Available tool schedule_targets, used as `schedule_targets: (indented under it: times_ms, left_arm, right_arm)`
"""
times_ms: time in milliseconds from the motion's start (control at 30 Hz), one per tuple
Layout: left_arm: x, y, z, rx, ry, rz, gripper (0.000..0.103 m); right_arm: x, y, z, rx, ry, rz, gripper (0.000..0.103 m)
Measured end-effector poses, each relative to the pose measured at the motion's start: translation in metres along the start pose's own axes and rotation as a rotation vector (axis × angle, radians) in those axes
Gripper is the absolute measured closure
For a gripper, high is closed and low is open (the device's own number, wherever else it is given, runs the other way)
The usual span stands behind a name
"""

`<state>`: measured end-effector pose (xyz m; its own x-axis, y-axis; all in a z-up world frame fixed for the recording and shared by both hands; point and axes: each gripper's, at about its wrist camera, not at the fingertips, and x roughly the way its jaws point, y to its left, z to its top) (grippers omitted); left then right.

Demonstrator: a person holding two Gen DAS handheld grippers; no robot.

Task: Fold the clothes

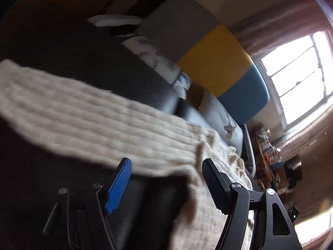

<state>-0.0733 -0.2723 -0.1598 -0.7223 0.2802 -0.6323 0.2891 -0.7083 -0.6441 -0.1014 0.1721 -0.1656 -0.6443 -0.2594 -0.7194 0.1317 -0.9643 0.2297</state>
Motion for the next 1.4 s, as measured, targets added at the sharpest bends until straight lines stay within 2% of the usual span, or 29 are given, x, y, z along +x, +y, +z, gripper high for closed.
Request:
schedule_targets:
  times_ms: [167, 267, 367, 467, 533, 600, 667, 867, 900, 933, 967, 1000, 1033, 1167, 1267, 1400]
  left_arm:
    - [-0.090, 0.118, 0.013, -0.245, -0.109, 0.129, 0.032]
    - [-0.129, 0.172, 0.024, -0.366, -0.157, 0.159, 0.032]
    - [-0.146, 0.209, 0.036, -0.466, -0.176, 0.136, 0.031]
    - [-0.141, 0.231, 0.045, -0.565, -0.162, 0.079, 0.030]
    - [-0.128, 0.234, 0.057, -0.576, -0.139, 0.036, 0.029]
    - [-0.116, 0.235, 0.062, -0.605, -0.138, 0.039, 0.029]
    - [-0.103, 0.233, 0.068, -0.613, -0.131, 0.011, 0.029]
    - [-0.086, 0.227, 0.078, -0.685, -0.176, 0.011, 0.027]
    - [-0.084, 0.227, 0.078, -0.696, -0.184, 0.011, 0.031]
    - [-0.083, 0.229, 0.080, -0.706, -0.189, 0.024, 0.053]
    - [-0.077, 0.231, 0.080, -0.728, -0.162, 0.042, 0.068]
    - [-0.072, 0.234, 0.079, -0.749, -0.135, 0.061, 0.092]
    - [-0.069, 0.237, 0.077, -0.777, -0.138, 0.044, 0.096]
    - [-0.067, 0.239, 0.072, -0.833, -0.163, 0.027, 0.095]
    - [-0.070, 0.229, 0.070, -0.791, -0.178, 0.050, 0.096]
    - [-0.073, 0.193, 0.072, -0.701, -0.181, 0.009, 0.096]
  right_arm:
    - [0.006, 0.027, -0.031, -0.024, 0.031, -0.040, 0.026]
    - [0.015, 0.026, -0.040, 0.002, 0.068, -0.051, 0.026]
    - [0.019, 0.027, -0.044, 0.000, 0.081, -0.062, 0.026]
    - [0.022, 0.031, -0.045, -0.033, 0.094, -0.085, 0.024]
    - [0.024, 0.035, -0.046, -0.057, 0.101, -0.101, 0.023]
    - [0.026, 0.037, -0.047, -0.073, 0.105, -0.107, 0.020]
    - [0.027, 0.038, -0.047, -0.079, 0.106, -0.110, 0.019]
    - [0.028, 0.037, -0.048, -0.078, 0.101, -0.102, 0.017]
    - [0.029, 0.038, -0.048, -0.081, 0.101, -0.104, 0.016]
    - [0.029, 0.038, -0.048, -0.084, 0.101, -0.106, 0.016]
    - [0.029, 0.039, -0.048, -0.086, 0.101, -0.107, 0.016]
    - [0.029, 0.038, -0.049, -0.085, 0.101, -0.105, 0.015]
    - [0.029, 0.038, -0.049, -0.084, 0.100, -0.102, 0.015]
    - [0.030, 0.038, -0.048, -0.083, 0.100, -0.091, 0.012]
    - [0.031, 0.039, -0.048, -0.088, 0.103, -0.082, 0.009]
    - [0.031, 0.040, -0.048, -0.092, 0.106, -0.083, 0.008]
